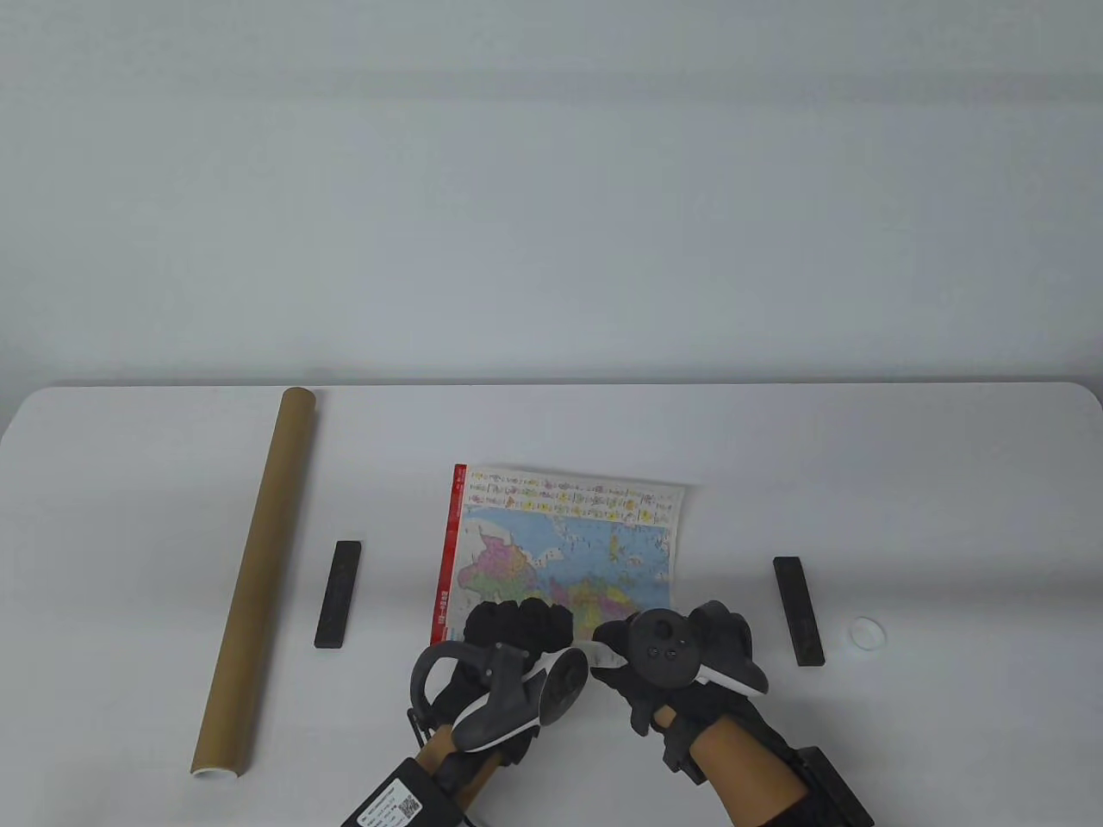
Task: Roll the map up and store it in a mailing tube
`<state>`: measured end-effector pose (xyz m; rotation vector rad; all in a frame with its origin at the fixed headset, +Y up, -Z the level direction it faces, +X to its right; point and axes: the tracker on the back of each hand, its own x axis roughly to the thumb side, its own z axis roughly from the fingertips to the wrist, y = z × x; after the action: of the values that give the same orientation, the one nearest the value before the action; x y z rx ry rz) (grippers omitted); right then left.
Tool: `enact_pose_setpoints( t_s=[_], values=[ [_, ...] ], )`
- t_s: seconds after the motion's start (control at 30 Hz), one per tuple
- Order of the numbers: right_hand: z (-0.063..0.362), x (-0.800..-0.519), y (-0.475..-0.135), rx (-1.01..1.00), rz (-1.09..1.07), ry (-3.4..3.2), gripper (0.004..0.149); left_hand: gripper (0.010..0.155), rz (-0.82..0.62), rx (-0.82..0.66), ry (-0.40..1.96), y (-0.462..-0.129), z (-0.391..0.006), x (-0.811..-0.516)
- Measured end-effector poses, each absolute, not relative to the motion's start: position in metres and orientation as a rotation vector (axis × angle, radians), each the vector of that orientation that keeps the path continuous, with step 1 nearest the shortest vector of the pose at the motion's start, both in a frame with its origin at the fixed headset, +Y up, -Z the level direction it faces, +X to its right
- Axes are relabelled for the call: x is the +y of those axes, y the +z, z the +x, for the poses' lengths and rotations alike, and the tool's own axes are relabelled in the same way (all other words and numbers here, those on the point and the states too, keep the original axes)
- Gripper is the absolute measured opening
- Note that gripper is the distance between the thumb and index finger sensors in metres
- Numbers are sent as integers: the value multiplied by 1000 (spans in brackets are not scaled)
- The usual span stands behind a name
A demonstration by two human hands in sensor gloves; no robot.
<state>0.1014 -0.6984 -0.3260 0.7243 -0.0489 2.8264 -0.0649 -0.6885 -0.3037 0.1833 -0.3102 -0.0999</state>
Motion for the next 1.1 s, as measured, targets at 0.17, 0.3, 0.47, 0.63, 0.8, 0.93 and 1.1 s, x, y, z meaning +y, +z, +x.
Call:
enact_pose_setpoints(
  t_s=[0.17, 0.3, 0.47, 0.63, 0.8, 0.93, 1.1],
  values=[
    [93, -693, -314, -235, 822, 2944, 57, 49, 27, -276, 25, -312, -74, -690],
    [86, -688, -304, -418, 894, 3031, 63, 50, -90, -237, 155, -320, -83, -693],
    [79, -687, -297, -531, 949, 3074, 62, 47, -206, -213, 276, -327, -92, -698],
    [78, -690, -303, -413, 911, 3092, 54, 49, -214, -244, 246, -326, -89, -701],
    [88, -696, -315, -254, 803, 3021, 49, 59, -4, -295, -24, -312, -72, -692],
    [99, -700, -325, -81, 695, 2892, 47, 60, 134, -305, -184, -299, -60, -686],
    [108, -703, -331, 29, 651, 2777, 46, 59, 166, -325, -159, -297, -59, -686]
  ],
)
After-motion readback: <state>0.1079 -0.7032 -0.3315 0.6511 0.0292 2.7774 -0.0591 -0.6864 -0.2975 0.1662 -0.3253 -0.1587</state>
